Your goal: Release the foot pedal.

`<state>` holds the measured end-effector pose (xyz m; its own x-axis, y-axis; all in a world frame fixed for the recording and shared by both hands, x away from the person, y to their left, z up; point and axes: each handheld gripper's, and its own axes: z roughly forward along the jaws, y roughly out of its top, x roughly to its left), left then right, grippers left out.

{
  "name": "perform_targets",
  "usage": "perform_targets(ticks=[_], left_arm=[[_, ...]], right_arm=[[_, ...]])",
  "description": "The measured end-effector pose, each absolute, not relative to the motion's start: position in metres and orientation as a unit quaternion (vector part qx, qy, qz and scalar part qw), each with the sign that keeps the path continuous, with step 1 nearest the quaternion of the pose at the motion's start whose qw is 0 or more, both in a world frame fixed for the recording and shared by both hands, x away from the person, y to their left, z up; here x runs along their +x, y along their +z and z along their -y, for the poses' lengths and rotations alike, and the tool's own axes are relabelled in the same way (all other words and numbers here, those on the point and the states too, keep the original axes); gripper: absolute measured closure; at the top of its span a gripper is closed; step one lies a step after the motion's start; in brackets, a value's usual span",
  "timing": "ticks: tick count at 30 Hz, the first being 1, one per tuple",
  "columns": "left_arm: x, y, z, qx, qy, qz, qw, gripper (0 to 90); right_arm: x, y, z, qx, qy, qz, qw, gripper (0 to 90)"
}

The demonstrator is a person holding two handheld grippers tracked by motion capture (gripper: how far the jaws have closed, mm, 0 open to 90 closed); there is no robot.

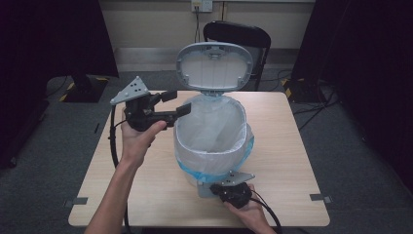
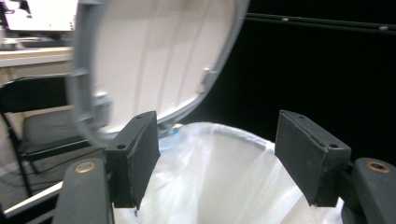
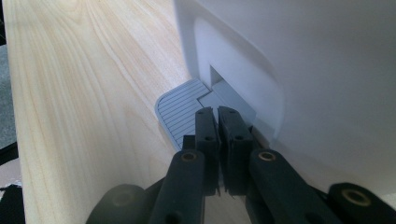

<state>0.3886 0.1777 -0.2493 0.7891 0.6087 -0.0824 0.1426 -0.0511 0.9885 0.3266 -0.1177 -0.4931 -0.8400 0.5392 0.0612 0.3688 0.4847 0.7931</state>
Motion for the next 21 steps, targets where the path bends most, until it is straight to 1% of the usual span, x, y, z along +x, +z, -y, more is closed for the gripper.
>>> perform_targets(ticks=[5,14,15,19,21], left_arm=[[0.385,-0.256,-0.200,0.692,0.192,-0.291,0.632,31.3],[0.376,-0.271,-0.231,0.690,0.202,-0.319,0.617,31.0],[0.374,-0.276,-0.238,0.686,0.207,-0.333,0.613,31.1],[0.374,-0.286,-0.246,0.689,0.207,-0.351,0.599,31.8],[0.374,-0.300,-0.253,0.694,0.204,-0.366,0.586,31.7]], right_arm=[[0.326,-0.493,0.118,0.266,0.433,-0.855,0.099,87.1],[0.326,-0.494,0.119,0.269,0.438,-0.853,0.095,87.2],[0.326,-0.494,0.119,0.269,0.438,-0.852,0.095,87.2],[0.326,-0.494,0.119,0.268,0.438,-0.852,0.096,87.1],[0.326,-0.494,0.119,0.267,0.439,-0.853,0.095,87.1]])
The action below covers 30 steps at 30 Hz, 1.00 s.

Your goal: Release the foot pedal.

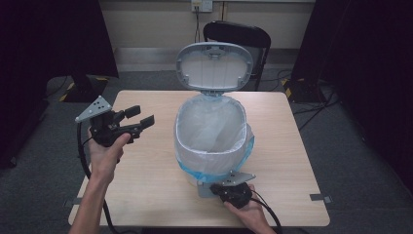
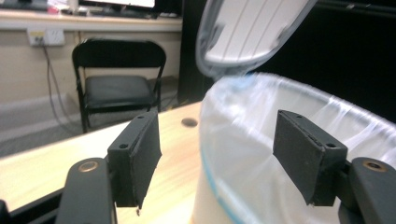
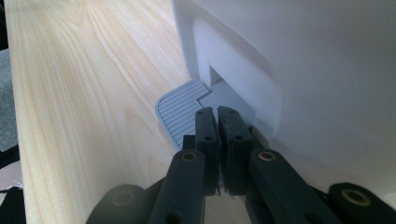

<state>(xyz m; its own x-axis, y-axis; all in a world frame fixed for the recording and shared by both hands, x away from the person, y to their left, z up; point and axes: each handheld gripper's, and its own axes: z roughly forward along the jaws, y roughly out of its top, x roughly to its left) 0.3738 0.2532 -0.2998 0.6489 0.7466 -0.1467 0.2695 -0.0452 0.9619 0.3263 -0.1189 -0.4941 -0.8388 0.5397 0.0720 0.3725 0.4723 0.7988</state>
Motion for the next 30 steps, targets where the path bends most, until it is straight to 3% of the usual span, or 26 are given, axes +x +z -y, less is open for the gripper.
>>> perform_targets(ticks=[13,23,30], left_arm=[[0.373,-0.347,-0.268,0.716,0.207,-0.413,0.523,28.4],[0.373,-0.421,-0.277,0.733,0.182,-0.467,0.459,29.1],[0.370,-0.453,-0.272,0.759,0.168,-0.472,0.417,28.1]], right_arm=[[0.327,-0.495,0.119,0.267,0.441,-0.852,0.092,87.0],[0.327,-0.495,0.120,0.274,0.445,-0.848,0.088,87.0],[0.327,-0.495,0.121,0.276,0.447,-0.847,0.085,87.1]])
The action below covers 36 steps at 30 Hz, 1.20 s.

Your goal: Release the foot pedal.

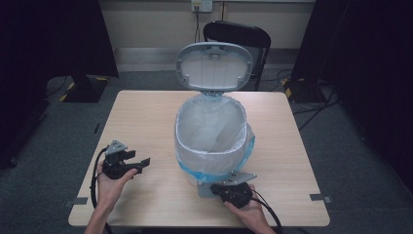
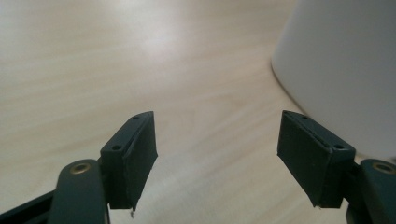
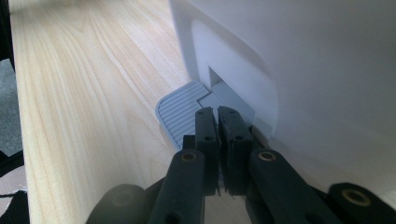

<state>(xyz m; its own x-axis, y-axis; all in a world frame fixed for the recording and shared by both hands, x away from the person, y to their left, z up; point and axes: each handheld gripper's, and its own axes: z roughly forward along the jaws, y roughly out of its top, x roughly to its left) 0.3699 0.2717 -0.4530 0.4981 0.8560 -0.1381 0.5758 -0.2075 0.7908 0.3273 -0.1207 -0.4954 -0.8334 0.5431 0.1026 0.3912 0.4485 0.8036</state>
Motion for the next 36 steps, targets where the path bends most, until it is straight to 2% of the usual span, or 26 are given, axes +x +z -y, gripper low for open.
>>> perform_targets(ticks=[9,12,15,20,36], left_arm=[[0.365,-0.493,-0.267,0.777,0.160,-0.488,0.364,27.7],[0.362,-0.497,-0.263,0.793,0.197,-0.467,0.339,27.8],[0.360,-0.500,-0.262,0.787,0.205,-0.465,0.350,24.8],[0.358,-0.501,-0.262,0.781,0.210,-0.469,0.354,24.1],[0.358,-0.501,-0.262,0.781,0.210,-0.469,0.354,23.8]], right_arm=[[0.328,-0.496,0.121,0.281,0.451,-0.843,0.079,87.1],[0.328,-0.496,0.122,0.283,0.452,-0.842,0.076,86.8],[0.328,-0.496,0.122,0.280,0.452,-0.843,0.077,86.5],[0.325,-0.494,0.119,0.281,0.451,-0.844,0.075,78.5],[0.322,-0.488,0.124,0.292,0.457,-0.837,0.067,74.9]])
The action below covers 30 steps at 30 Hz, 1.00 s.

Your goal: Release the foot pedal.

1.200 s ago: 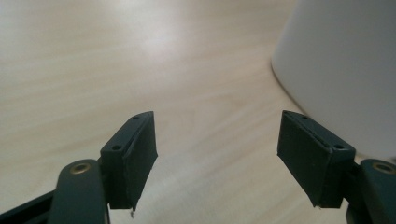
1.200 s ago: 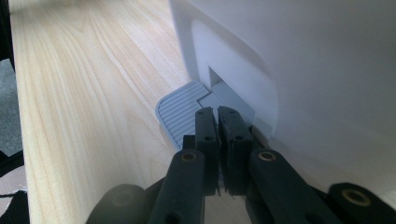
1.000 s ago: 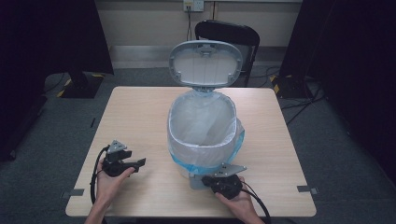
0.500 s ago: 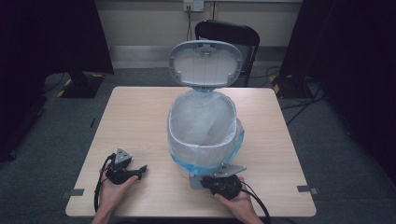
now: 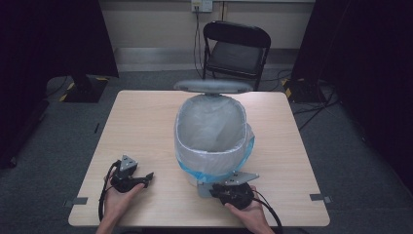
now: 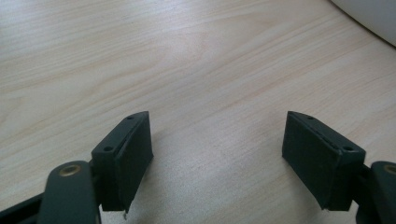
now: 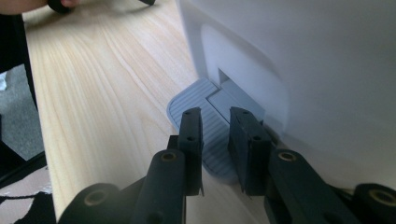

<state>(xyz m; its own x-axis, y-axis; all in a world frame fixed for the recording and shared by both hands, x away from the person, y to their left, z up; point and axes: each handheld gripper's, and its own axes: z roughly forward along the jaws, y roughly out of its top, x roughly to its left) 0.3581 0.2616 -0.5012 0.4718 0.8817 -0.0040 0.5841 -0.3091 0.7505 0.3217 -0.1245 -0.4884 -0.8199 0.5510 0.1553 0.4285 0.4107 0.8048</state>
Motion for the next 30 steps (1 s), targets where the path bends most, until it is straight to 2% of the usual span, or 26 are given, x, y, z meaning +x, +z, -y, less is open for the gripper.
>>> perform_targets(ticks=[9,19,30], left_arm=[[0.358,-0.501,-0.261,0.782,0.209,-0.470,0.353,23.7],[0.358,-0.501,-0.261,0.782,0.209,-0.470,0.352,23.7],[0.358,-0.501,-0.261,0.782,0.210,-0.471,0.352,23.7]], right_arm=[[0.323,-0.480,0.137,0.297,0.471,-0.828,0.069,75.4],[0.318,-0.480,0.142,0.309,0.447,-0.836,0.073,66.6],[0.320,-0.478,0.182,0.351,0.425,-0.827,0.109,62.0]])
